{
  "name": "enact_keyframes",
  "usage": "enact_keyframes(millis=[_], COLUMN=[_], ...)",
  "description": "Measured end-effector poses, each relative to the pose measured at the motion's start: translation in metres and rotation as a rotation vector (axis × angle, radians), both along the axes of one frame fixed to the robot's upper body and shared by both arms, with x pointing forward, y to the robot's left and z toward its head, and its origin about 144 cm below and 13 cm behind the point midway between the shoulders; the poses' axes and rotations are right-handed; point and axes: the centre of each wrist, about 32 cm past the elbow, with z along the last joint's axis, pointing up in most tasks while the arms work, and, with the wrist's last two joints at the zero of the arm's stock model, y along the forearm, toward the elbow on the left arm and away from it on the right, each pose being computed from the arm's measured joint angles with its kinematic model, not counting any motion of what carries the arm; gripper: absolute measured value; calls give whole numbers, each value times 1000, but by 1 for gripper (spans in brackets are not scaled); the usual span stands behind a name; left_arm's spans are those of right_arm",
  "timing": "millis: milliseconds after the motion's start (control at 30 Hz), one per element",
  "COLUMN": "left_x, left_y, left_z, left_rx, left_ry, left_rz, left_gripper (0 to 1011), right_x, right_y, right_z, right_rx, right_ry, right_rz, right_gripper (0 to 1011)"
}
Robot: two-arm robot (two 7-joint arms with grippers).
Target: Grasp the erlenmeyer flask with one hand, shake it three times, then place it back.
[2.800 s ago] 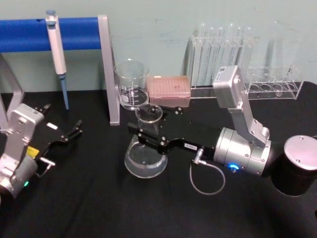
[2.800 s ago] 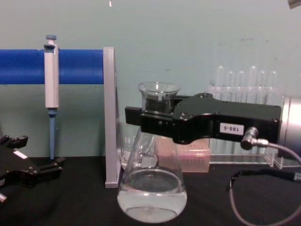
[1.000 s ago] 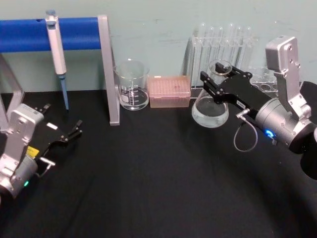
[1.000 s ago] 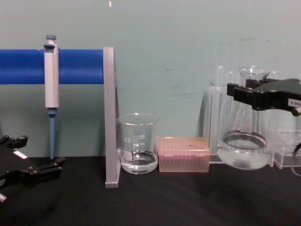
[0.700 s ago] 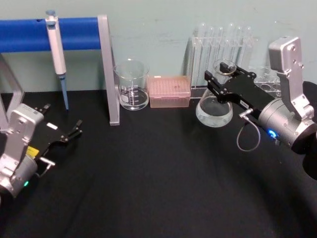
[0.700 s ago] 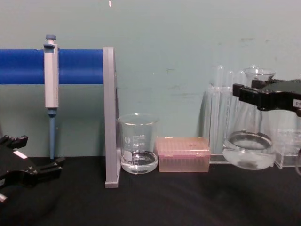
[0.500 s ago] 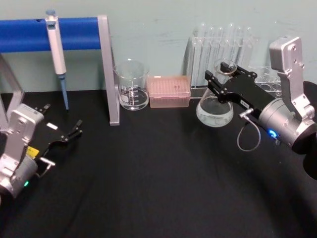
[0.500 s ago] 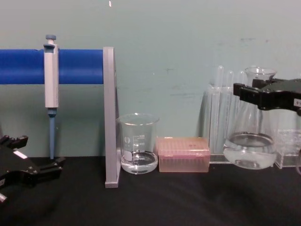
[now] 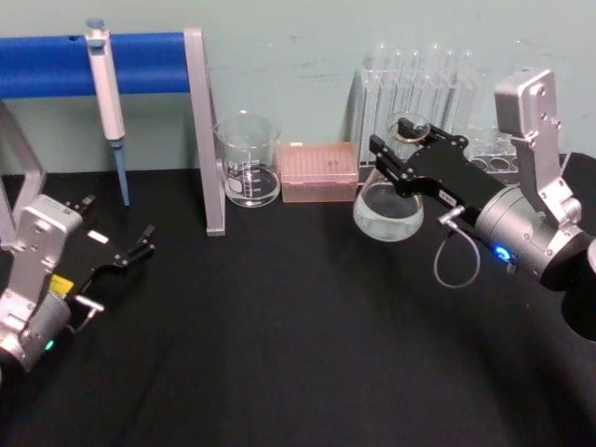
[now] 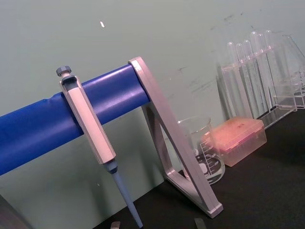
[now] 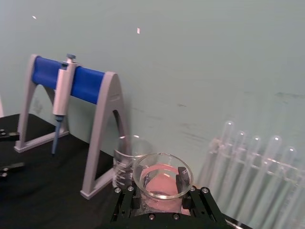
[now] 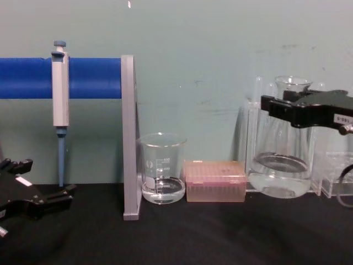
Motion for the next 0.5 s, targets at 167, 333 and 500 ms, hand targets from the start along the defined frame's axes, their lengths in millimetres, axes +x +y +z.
enact_keyframes(millis=[167,333,500], left_x=[0,0,0], left_y=[0,0,0], left_z=[0,0,0], left_rx=[0,0,0], left_ry=[0,0,0], left_rz=[0,0,0], left_gripper=[1001,1001,1001], right_x=[-2,-4,-6], right_y=[5,13,18], right_z=[1,2,2], right_rx=[8,16,22], right_ry=[0,3,8], right_rz=[36,87,126], right_gripper=[456,456,456])
